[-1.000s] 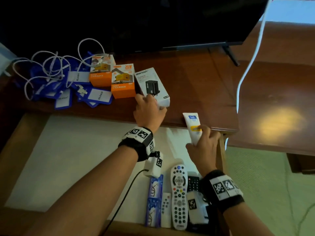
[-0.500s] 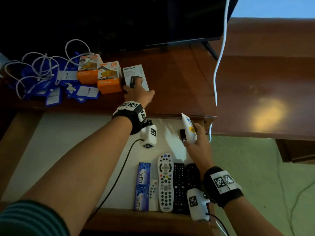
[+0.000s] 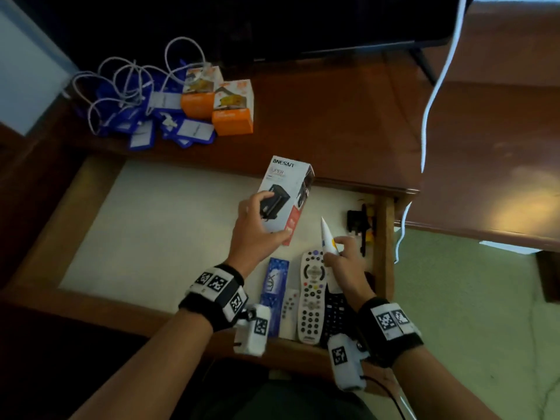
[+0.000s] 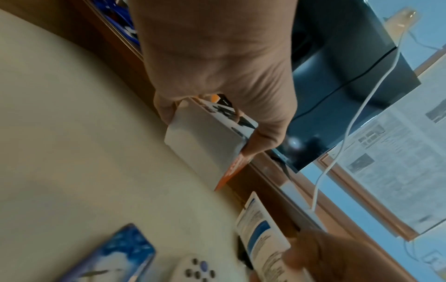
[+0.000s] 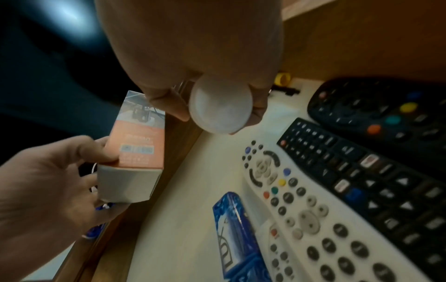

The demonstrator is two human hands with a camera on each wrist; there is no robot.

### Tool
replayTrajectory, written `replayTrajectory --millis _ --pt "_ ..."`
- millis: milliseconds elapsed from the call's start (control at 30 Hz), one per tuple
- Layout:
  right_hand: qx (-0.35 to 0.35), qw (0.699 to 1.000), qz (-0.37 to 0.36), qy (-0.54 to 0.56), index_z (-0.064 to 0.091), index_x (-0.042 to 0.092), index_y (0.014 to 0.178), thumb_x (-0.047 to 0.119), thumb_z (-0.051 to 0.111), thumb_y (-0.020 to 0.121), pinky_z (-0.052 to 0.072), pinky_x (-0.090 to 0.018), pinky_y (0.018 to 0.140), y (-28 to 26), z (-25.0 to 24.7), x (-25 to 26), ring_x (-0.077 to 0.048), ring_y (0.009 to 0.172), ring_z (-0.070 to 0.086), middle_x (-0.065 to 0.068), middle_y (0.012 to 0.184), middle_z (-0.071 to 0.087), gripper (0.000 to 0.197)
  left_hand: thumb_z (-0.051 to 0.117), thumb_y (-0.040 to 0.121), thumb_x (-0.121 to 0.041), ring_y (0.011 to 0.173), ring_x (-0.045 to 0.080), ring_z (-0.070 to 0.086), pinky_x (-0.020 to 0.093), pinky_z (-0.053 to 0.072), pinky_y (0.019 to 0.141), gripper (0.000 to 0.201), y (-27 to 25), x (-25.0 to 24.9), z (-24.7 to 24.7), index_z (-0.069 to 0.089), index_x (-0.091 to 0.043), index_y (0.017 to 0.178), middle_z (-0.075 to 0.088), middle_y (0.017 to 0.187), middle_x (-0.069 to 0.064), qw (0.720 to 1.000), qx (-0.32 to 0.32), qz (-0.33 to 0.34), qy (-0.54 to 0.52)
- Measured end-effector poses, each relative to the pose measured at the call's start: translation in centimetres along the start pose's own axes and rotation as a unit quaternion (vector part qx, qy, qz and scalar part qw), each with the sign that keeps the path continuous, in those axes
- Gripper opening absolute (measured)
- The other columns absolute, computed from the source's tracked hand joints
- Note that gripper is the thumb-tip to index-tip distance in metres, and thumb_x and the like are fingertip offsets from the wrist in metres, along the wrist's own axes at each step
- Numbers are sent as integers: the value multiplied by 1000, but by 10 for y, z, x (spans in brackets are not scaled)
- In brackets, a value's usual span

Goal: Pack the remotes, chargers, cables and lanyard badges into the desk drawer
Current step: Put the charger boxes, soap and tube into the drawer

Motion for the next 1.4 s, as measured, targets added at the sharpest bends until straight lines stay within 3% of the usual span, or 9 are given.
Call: replayTrajectory --millis 167,400,567,700,800,1000,1100,1267,1400 --pt "-3 997 14 -73 32 30 110 29 54 87 55 -44 76 8 46 5 -34 90 59 -16 111 53 31 81 61 -20 107 12 46 28 45 90 82 -6 45 -29 37 -36 129 41 126 -2 998 37 -38 30" --pt "24 986 2 -166 27 18 133 19 64 83 40 -28 62 5 119 14 -28 84 56 -14 111 56 62 79 63 -26 115 26 50 38 46 97 89 1 109 -58 29 -33 136 39 129 6 983 94 -126 90" --pt "46 963 8 -266 15 21 144 20 70 78 41 -29 72 9 170 10 -33 96 63 -17 113 63 87 79 58 -33 112 33 50 43 49 93 100 10 136 -74 19 -38 137 32 129 7 964 165 -140 152" --pt "69 936 40 -343 0 25 148 23 70 77 51 -38 78 17 198 7 -37 94 64 -24 108 62 100 82 54 -40 110 37 50 50 49 91 115 15 147 -78 5 -47 139 26 129 9 937 252 -111 216" --pt "77 924 52 -372 3 34 139 26 71 75 57 -50 74 21 213 3 -41 85 65 -23 103 61 94 80 60 -45 112 36 47 51 44 94 116 19 153 -78 -2 -48 141 25 130 11 912 291 -96 272" --pt "105 910 80 -393 36 16 130 22 68 82 58 -43 62 23 204 12 -35 83 64 -17 105 59 58 77 66 -50 119 37 37 52 41 95 111 34 156 -77 -1 -42 145 12 142 10 899 300 -48 314" --pt "32 914 30 -404 55 13 117 27 70 79 52 -33 73 27 179 20 -30 93 62 -13 108 63 43 81 66 -40 120 39 37 50 43 95 116 39 156 -76 -4 -46 145 5 147 10 895 328 -44 298" --pt "30 859 -12 -511 49 18 135 27 67 82 41 -41 100 31 139 10 -31 123 40 -7 132 48 57 86 61 -41 117 40 39 49 44 92 126 37 152 -73 -9 -50 143 11 143 12 887 355 -38 294" --pt "90 838 -39 -536 37 19 143 30 70 81 39 -40 102 25 133 -10 -29 128 37 -4 143 39 70 87 60 -43 118 41 39 49 44 90 128 29 151 -71 -10 -51 143 16 142 14 884 360 -38 294"
Point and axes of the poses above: each hand's wrist, its own y-axis towards the middle knuckle, its own z-axis out of the palm, x = y × z, the point moved 1 cm from there along y, towards the middle knuckle
